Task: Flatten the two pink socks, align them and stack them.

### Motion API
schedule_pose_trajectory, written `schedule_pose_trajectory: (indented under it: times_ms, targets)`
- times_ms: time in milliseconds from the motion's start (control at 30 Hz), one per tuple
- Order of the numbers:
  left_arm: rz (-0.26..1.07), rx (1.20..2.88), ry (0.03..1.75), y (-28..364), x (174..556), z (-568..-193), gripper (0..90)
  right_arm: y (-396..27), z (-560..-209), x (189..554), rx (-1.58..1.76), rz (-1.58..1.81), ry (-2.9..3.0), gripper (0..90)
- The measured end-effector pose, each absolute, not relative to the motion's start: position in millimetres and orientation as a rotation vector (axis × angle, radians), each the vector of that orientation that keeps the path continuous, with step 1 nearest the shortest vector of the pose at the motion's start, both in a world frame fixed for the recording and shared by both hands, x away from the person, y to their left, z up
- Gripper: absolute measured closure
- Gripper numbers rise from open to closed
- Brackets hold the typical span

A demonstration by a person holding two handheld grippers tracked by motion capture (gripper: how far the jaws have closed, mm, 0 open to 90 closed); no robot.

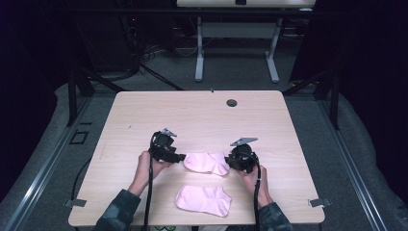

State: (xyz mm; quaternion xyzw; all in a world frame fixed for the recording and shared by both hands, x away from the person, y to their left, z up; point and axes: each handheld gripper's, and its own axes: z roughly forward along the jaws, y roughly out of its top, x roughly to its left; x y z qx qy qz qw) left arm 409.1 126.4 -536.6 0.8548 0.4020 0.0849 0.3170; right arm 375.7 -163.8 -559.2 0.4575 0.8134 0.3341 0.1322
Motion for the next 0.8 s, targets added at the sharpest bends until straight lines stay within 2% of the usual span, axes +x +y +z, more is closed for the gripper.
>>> schedule_pose_trajectory:
  times_ms: [33,67,167,267,400,633,800]
  targets:
    - [0.246,2.250,1.049,124,410,-537,39.8,-165,-558,375,1.330,0.986,2.362,70.4]
    - [0.272,2.250,1.033,120,410,-539,43.9,-166,-556,372,1.329,0.977,2.361,68.1]
    - [0.232,2.270,1.023,114,414,-546,45.4,-166,-556,370,1.331,0.987,2.360,65.4]
    - [0.211,2.306,1.011,111,415,-550,51.0,-165,-560,369,1.342,0.977,2.353,64.8]
    - [0.208,2.322,1.001,110,414,-551,59.9,-163,-561,368,1.322,0.945,2.378,68.3]
    - [0.173,2.350,0.990,109,412,-555,67.2,-161,-564,367,1.307,0.916,2.396,76.3]
    - [0.165,2.356,0.986,109,410,-557,76.2,-160,-567,368,1.296,0.888,2.410,81.0]
